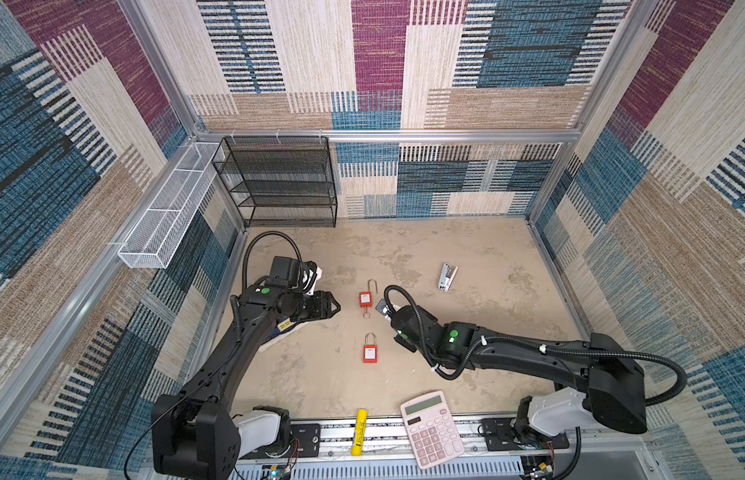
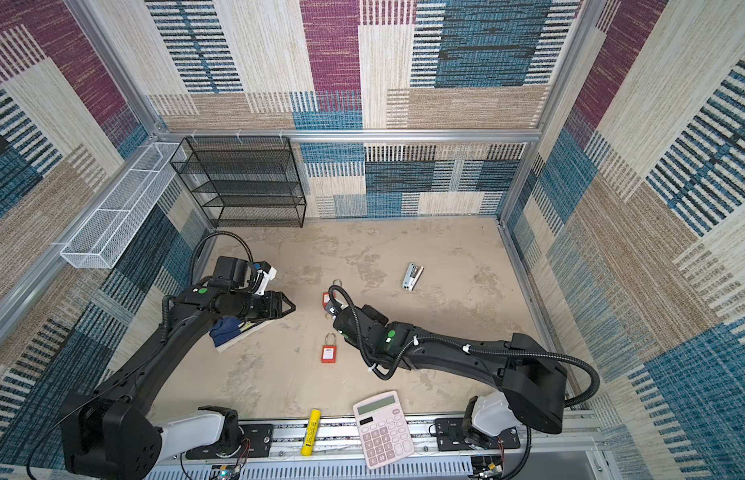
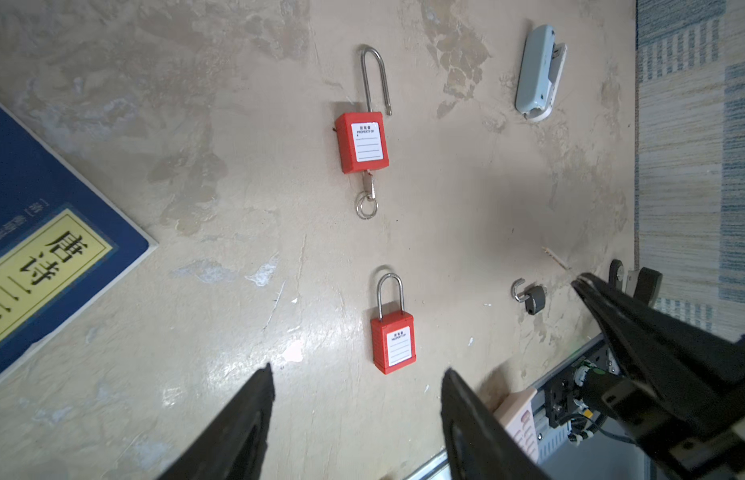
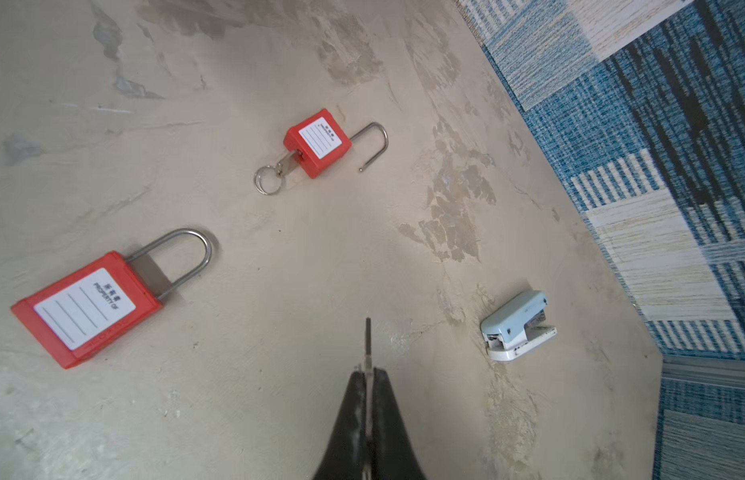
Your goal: Lock with the key
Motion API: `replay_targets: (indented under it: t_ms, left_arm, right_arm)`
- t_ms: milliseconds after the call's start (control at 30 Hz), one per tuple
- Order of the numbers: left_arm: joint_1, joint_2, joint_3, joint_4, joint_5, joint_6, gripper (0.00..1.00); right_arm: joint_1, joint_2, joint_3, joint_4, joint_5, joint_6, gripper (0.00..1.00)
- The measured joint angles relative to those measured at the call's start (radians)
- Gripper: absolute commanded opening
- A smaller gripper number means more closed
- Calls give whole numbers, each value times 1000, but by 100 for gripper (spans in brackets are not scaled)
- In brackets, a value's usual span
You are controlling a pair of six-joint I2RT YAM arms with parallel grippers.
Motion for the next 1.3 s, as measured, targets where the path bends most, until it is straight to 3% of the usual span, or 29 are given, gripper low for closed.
replay_targets:
  t_ms: [267,533,800,1300]
  left_arm:
    - [19,-19,-20,-3,19,1,66]
    - [37,-6,-18,-4,42,5,66]
    - [45,-1,-9,-13,45,8,67]
    - [51,1,-7,-21,45,12,66]
  right_arm:
    - [81,89,-12,20,59,-53,0]
    - [107,111,-3,13,-88,-51,0]
    - [106,176,9,15,-133,-53,0]
    - [107,257,57,11,-66,-71,0]
